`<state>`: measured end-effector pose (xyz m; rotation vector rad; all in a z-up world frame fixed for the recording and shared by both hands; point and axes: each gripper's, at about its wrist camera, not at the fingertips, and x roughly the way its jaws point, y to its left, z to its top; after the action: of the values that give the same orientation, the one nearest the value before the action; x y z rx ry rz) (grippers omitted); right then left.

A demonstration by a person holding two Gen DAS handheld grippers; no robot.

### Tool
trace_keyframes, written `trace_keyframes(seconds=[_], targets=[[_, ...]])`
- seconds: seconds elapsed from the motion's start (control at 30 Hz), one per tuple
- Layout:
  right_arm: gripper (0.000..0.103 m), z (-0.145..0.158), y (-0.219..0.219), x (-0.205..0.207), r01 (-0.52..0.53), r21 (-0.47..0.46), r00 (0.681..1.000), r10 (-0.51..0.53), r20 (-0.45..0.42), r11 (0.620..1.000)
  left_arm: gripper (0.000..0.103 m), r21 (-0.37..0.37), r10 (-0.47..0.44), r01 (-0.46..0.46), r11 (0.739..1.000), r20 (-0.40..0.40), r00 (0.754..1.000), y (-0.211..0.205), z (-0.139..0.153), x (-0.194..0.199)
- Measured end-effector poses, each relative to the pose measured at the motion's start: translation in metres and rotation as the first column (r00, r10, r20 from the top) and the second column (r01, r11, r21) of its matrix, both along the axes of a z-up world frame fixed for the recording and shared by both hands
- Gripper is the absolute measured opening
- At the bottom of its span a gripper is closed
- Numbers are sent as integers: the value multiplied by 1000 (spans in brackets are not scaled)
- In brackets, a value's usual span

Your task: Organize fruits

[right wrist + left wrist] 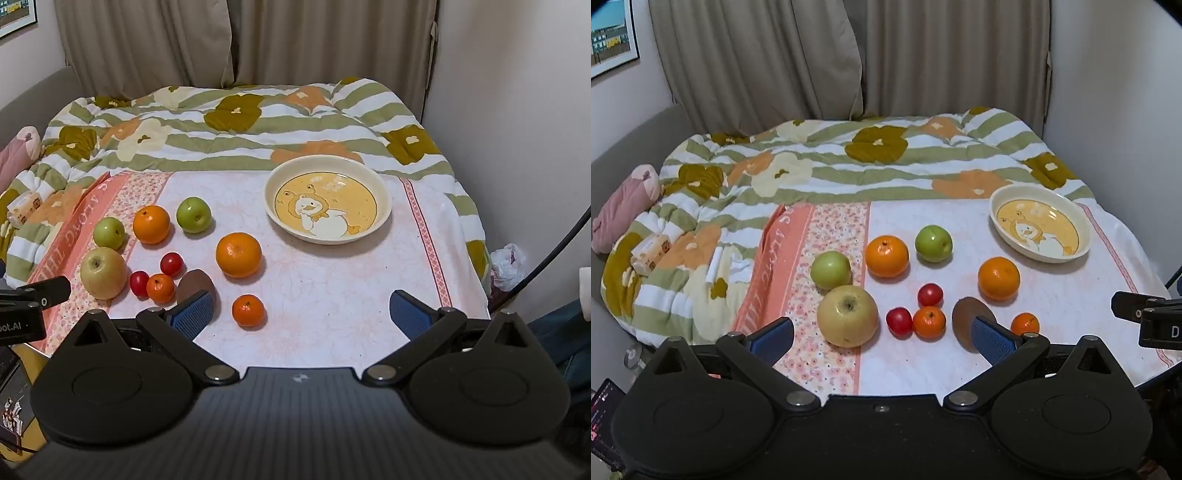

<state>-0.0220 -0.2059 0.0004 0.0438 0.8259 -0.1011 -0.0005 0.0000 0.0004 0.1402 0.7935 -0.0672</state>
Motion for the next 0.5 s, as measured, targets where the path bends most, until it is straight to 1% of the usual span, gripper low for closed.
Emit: trace_keyframes(seconds=[0.1,0.13,0.3,0.37,0.5], targets=[[103,0,0,-1,-1,-3,1000,1,8,1000,103,6,1,-1,1000,18,1000,-1,2,-4],[103,-1,0,-1,-2,-2,1000,2,7,1000,103,-3,-2,2,1000,-11,1000,-1,2,-2],[103,0,-1,-1,2,-2,1000,-2,6,1000,103,-6,-2,2,1000,-19,1000,0,-1,2],[103,-6,0,-4,3,-2,1000,-3,13,1000,103,-8,0,0,1000,-19,1000,0,-1,2],[103,-7,3,-7,7,-4,1000,-7,17,1000,103,-14,1,-2,1000,-26,1000,-1,-2,2]])
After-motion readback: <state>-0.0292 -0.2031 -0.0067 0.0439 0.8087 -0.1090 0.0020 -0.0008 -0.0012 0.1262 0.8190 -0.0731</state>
